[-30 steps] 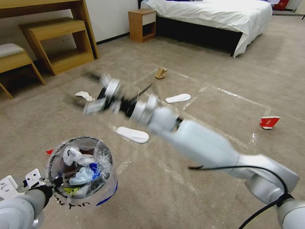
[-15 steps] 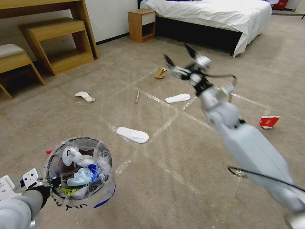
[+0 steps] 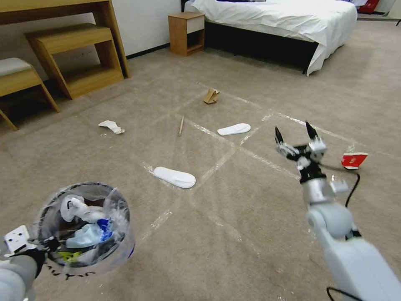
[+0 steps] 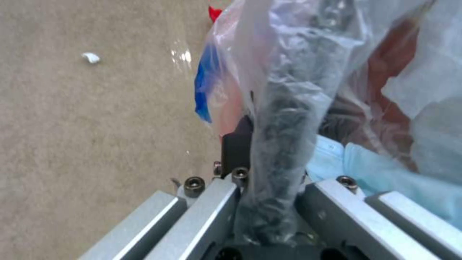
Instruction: Pick up the trash bin and place the garbage on the floor into it.
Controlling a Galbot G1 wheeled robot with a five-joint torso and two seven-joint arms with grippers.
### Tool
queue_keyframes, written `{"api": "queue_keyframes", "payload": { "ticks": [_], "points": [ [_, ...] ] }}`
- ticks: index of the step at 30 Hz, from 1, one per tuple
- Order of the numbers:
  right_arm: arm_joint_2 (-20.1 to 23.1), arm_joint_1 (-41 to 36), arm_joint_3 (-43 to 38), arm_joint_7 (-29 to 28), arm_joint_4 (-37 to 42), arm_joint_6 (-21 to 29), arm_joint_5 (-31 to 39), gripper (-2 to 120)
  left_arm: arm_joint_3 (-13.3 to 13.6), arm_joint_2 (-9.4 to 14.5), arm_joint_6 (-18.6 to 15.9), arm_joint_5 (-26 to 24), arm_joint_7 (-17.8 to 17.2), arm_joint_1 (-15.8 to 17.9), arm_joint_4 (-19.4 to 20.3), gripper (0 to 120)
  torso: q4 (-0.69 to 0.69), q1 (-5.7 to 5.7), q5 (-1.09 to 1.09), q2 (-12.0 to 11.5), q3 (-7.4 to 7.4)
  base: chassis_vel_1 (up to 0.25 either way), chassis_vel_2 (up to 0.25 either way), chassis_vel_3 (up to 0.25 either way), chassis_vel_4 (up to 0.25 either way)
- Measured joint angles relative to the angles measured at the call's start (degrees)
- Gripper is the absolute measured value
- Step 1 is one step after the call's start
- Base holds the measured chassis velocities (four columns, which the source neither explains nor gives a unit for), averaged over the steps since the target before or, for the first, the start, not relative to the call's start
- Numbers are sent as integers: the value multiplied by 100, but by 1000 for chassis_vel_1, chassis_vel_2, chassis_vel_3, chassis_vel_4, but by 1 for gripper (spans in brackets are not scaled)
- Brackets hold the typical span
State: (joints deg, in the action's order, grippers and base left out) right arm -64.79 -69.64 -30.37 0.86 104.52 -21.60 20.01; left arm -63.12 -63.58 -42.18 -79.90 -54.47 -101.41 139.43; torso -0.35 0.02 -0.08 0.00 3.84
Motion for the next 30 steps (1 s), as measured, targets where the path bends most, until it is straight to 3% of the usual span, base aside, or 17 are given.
{"api": "queue_keyframes", "payload": {
  "ticks": [10,15,20,30],
  "points": [
    [-585,-762,-378,43,-1,-514,-535,100,-252,-129,-2,326,294,-216,-22,0,-1,0,-1,0,0,0,0,0,0],
    [-818,-1123,-580,193,38,-870,-736,100,-450,-244,1,956,742,-375,-146,0,-1,0,0,0,1,0,0,0,0],
    [-1011,-1313,-683,325,19,-1207,-798,100,-531,-345,18,1183,1020,-449,-190,0,-1,0,-1,0,1,0,0,0,0],
    [-1254,-1437,-741,375,-112,-1479,-837,100,-599,-491,25,1371,1200,-500,-203,0,-1,0,0,0,1,0,0,0,0]
  ]
}}
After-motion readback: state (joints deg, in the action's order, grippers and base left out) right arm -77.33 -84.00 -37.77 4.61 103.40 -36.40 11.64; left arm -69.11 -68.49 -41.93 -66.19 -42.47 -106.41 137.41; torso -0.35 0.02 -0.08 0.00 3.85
